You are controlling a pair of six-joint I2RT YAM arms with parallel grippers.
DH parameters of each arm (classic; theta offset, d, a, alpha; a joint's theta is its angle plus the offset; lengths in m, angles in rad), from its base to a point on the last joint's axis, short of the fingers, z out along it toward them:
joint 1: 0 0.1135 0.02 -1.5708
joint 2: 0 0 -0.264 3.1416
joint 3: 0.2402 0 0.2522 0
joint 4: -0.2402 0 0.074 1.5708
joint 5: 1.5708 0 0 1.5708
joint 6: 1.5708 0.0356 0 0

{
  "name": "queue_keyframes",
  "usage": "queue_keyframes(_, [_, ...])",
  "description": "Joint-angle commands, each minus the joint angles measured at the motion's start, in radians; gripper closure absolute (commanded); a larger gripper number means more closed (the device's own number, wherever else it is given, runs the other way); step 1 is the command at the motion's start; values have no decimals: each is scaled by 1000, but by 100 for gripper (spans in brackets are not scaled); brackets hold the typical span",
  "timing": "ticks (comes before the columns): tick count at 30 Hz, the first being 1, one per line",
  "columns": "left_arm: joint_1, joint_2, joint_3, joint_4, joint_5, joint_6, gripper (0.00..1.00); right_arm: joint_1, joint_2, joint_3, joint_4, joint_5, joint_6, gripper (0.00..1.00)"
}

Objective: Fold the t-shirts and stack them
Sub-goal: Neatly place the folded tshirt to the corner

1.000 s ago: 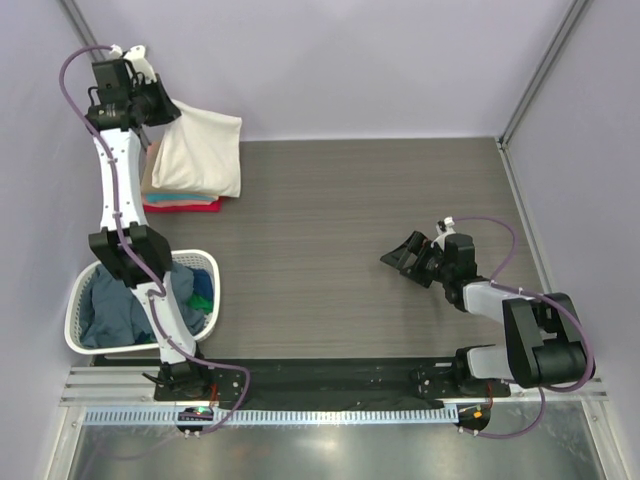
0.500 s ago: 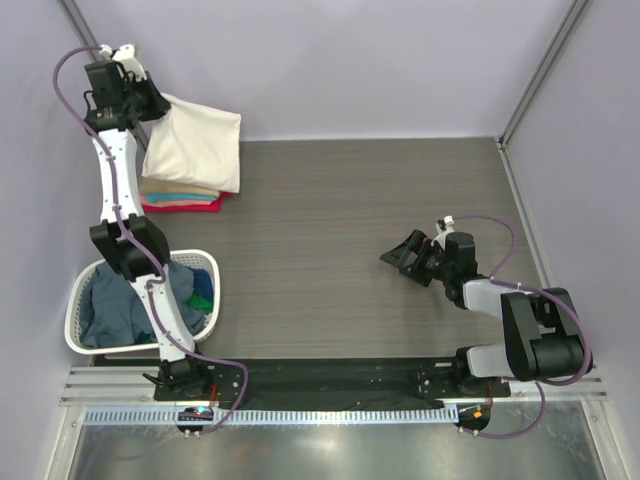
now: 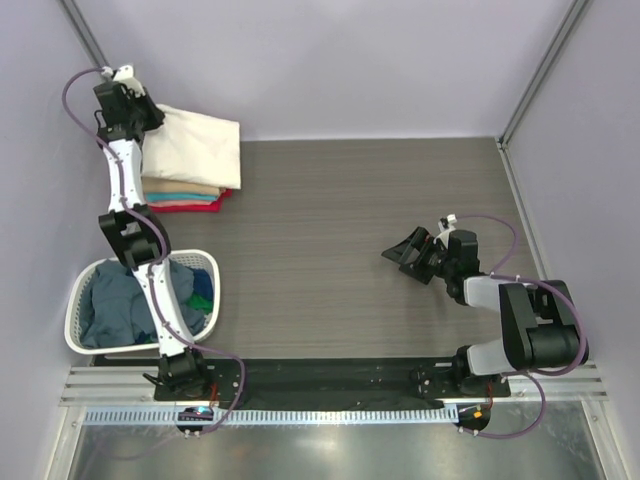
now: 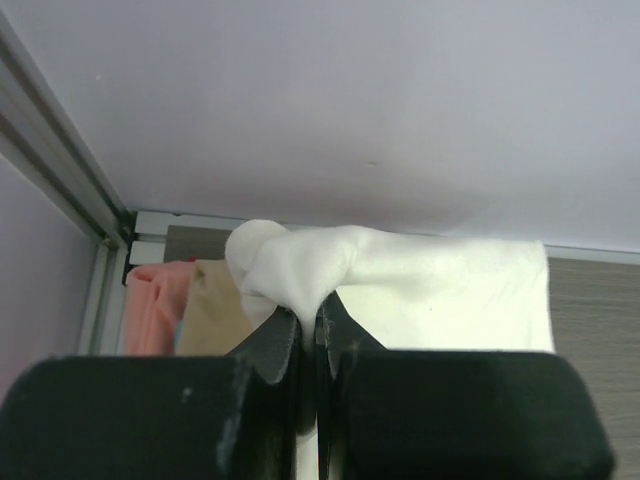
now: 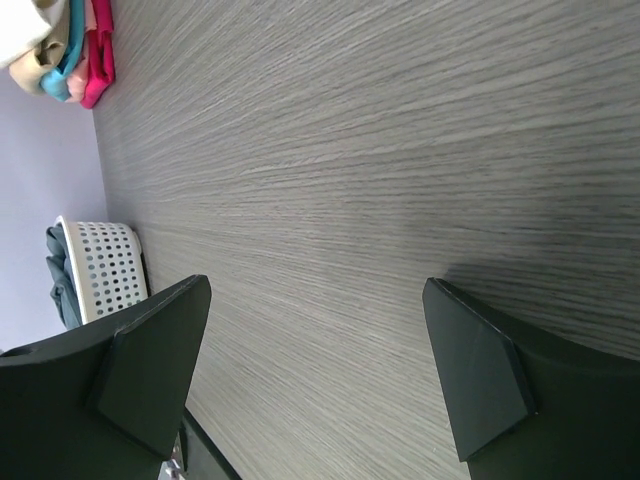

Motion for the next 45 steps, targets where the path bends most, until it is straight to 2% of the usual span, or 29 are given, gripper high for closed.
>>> queue_keyframes(1, [43, 38, 51, 155, -28, -17, 100, -6, 32, 14, -19, 15, -4, 6])
queue_keyframes(3, [58, 57, 39, 178, -52, -24, 100, -8, 39, 19, -22, 17, -4, 6])
queue_keyframes(5, [89, 74, 24, 200, -91, -59, 77, -11, 47, 22, -22, 15, -3, 5])
queue_keyframes(6, [98, 74, 15, 198, -110, -70, 57, -11, 47, 23, -22, 12, -3, 5])
queue_keyframes(7, [112, 69, 2, 198, -138, -82, 27, -10, 47, 23, -24, 14, -3, 5])
queue_keyframes(9, [123, 34, -37, 197, -169, -113, 15, -10, 46, 22, -24, 15, -3, 5])
queue_keyframes(10, [125, 16, -51, 195, -169, -121, 2, -10, 44, 22, -22, 12, -3, 5])
queue_keyframes(11, [125, -19, -86, 195, -167, -139, 0, -10, 43, 20, -21, 14, -3, 5])
queue_keyframes(16, [95, -145, -192, 169, -204, -190, 0, -10, 18, 9, -16, 20, -4, 5])
queue_keyframes(21, [60, -311, -408, 134, -270, -208, 0, -10, 15, 11, -18, 9, -10, 4])
queue_keyframes(24, [71, -421, -548, 94, -304, -241, 3, -10, 16, 11, -19, 3, -15, 4])
queue_keyframes(28, [112, -524, -717, 105, -214, -340, 13, -11, 12, 8, -18, -2, -17, 4])
queue_keyframes(30, [143, -547, -821, 131, -137, -403, 17, -11, 9, 5, -9, -3, -15, 4])
queue_keyframes(34, [164, -563, -896, 157, -94, -435, 19, -13, 10, 2, -4, -3, -14, 4])
queue_keyframes(39, [166, -534, -936, 201, -19, -481, 22, -13, 20, 3, 1, -8, -12, 4])
queue_keyframes(45, [166, -486, -955, 257, 11, -532, 30, -14, 26, 5, 2, -11, -10, 4])
